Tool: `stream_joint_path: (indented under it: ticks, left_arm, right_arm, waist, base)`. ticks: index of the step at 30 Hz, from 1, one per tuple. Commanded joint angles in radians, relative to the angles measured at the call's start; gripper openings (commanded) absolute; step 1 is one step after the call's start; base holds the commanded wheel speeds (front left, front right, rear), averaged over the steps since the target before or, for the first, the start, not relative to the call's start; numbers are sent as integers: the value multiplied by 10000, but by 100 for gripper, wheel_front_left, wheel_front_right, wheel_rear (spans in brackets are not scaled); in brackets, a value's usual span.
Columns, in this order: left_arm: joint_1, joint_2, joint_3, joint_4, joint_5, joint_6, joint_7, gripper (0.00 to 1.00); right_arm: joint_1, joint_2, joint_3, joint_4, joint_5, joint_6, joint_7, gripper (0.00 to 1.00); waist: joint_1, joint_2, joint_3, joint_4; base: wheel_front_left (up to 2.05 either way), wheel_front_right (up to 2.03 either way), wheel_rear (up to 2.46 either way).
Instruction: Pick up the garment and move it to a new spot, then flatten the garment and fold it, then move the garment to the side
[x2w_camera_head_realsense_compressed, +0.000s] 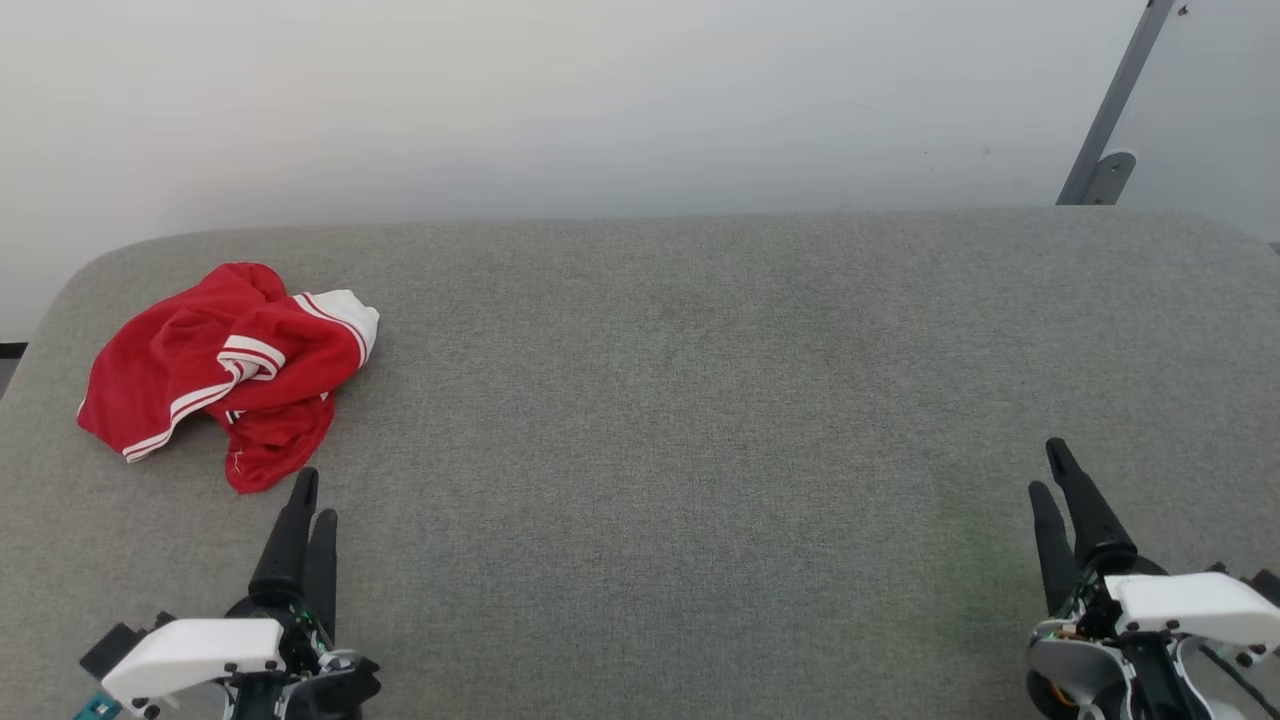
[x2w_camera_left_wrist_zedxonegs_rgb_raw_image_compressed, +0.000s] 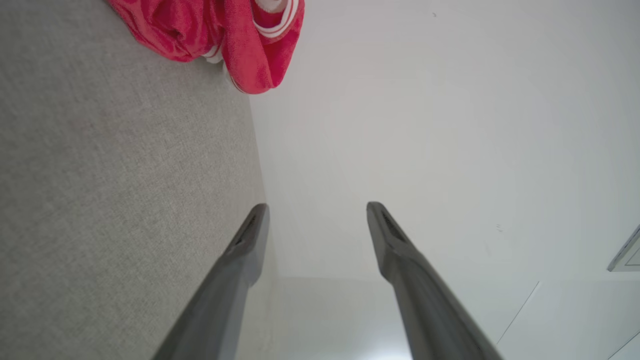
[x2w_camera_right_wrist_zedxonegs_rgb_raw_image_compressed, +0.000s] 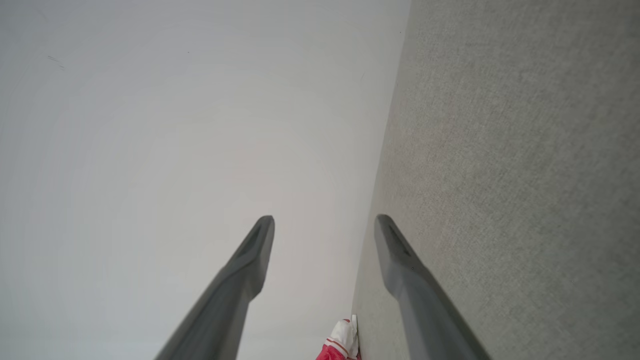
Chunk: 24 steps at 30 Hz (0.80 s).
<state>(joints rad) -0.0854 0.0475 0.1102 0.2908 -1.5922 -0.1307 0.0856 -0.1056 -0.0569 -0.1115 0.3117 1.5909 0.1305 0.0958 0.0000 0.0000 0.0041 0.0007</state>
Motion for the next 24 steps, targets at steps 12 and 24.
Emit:
stream_joint_path:
  ticks: [12,24]
  left_arm:
    - [-752,572,-154,-88,1931,16,-666,100]
    - [-912,733,-156,-334,4976,24,-1156,100]
  right_arm:
    - [-929,-658,642,175,-1374,2,-748,100]
    - [-1446,-1198,1053,324,-3770,2,-1270,100]
  waist:
    - [0,0,18,16]
    - [0,0,77,28]
  base:
    - [0,0,0]
    - [0,0,0]
